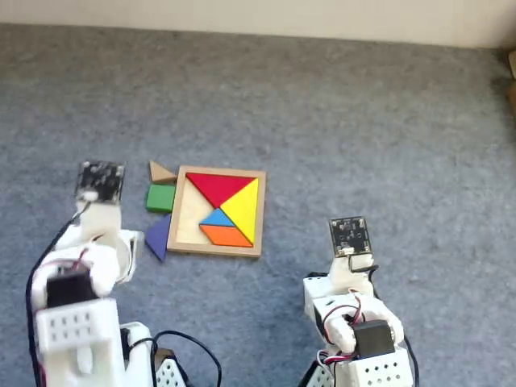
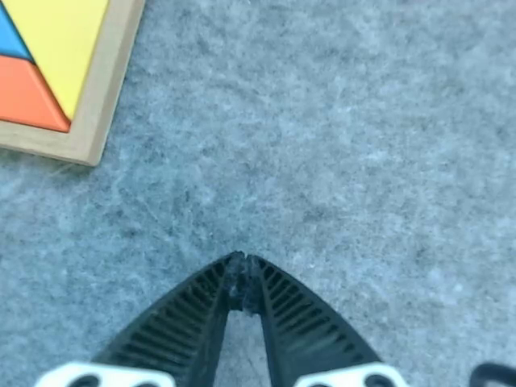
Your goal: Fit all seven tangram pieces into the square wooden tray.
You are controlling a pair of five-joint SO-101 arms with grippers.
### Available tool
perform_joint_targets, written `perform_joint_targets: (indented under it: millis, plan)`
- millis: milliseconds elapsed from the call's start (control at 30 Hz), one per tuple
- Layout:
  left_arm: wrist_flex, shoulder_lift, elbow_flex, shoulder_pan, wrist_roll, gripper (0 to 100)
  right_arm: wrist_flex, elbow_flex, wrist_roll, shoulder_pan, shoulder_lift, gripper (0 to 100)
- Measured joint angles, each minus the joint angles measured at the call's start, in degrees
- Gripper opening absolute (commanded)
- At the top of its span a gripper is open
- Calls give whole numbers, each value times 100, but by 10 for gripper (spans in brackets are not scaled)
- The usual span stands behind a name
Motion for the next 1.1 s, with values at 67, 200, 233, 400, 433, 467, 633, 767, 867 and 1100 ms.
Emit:
perform_joint_targets:
  millis: [67, 200, 233, 400, 433, 467, 633, 767, 867, 1100]
  plan:
    - [0, 651, -255, 88, 0, 236, 0, 0, 0, 0, 0, 16]
    - [-26, 1793, -888, 105, 0, 233, 0, 0, 0, 0, 0, 16]
    - [-35, 2057, -1064, 105, 0, 233, 0, 0, 0, 0, 0, 16]
    - [-44, 3279, -1934, 167, 0, 233, 0, 0, 0, 0, 0, 16]
    - [-44, 3499, -2101, 167, 0, 234, 0, 0, 0, 0, 0, 16]
    - [-44, 3710, -2251, 167, 0, 235, 0, 0, 0, 0, 0, 16]
    - [-44, 4774, -3059, 255, 0, 235, 0, 0, 0, 0, 0, 16]
    - [-44, 5600, -3657, 413, 9, 236, 0, 0, 0, 0, 0, 16]
    - [-44, 6198, -4079, 510, 185, 236, 0, 0, 0, 0, 0, 16]
    - [-44, 7631, -5178, 554, 229, 236, 0, 0, 0, 0, 0, 16]
